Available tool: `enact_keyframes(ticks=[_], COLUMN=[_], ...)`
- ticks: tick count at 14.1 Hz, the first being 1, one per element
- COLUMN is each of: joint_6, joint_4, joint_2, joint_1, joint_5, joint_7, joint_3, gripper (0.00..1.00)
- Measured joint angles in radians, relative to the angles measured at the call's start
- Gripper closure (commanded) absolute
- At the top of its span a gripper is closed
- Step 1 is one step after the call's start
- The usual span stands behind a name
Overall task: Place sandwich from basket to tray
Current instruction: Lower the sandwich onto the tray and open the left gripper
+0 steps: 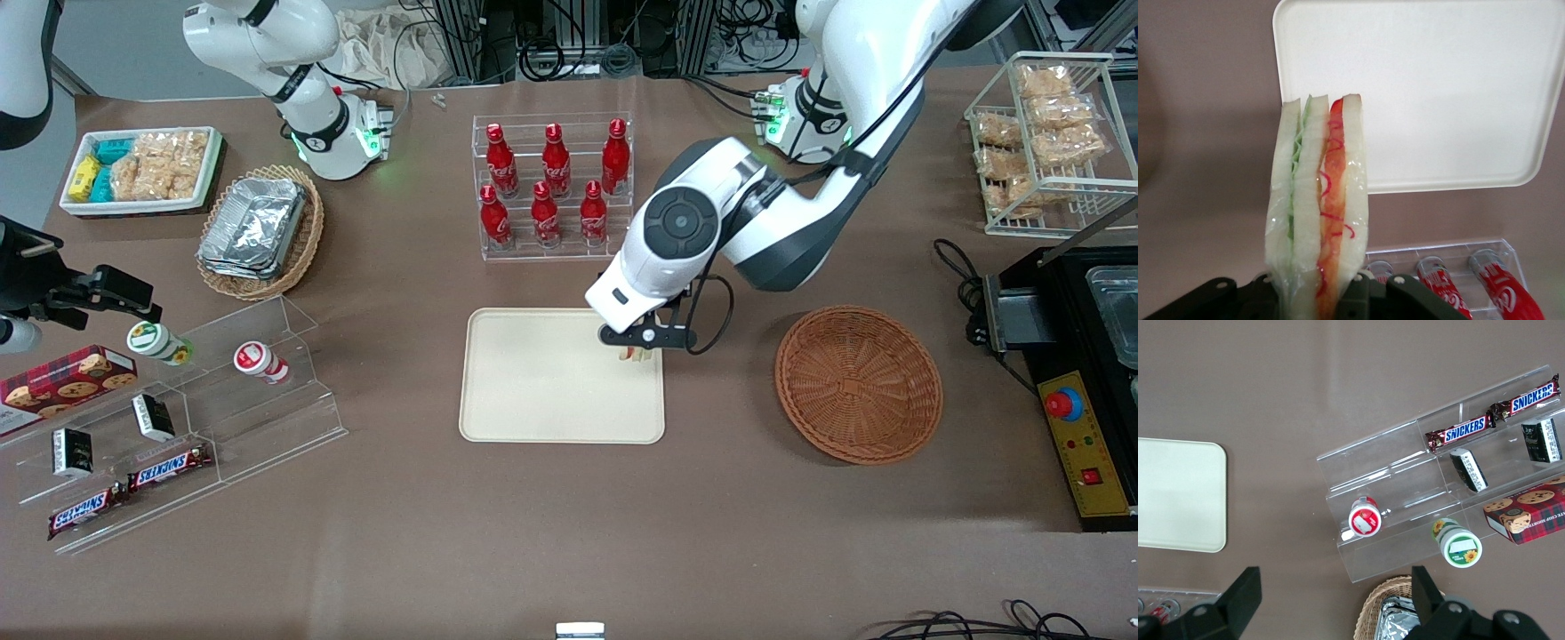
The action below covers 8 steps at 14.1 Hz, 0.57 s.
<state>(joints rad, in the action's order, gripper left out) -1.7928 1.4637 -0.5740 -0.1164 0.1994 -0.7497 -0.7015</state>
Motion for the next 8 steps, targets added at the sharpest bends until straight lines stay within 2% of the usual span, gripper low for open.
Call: enact_keyframes(ticks=[3, 8], joint_6=[-0.061, -0.143], joint_4=[0.000, 0.000], joint_2=[-0.058, -0.164], joint_1=[-0.013, -0.026], joint_5=[0.029, 0.143], joint_7=[-0.001, -0.049], joint_3=[0.000, 0.003], gripper=[1.00, 1.00])
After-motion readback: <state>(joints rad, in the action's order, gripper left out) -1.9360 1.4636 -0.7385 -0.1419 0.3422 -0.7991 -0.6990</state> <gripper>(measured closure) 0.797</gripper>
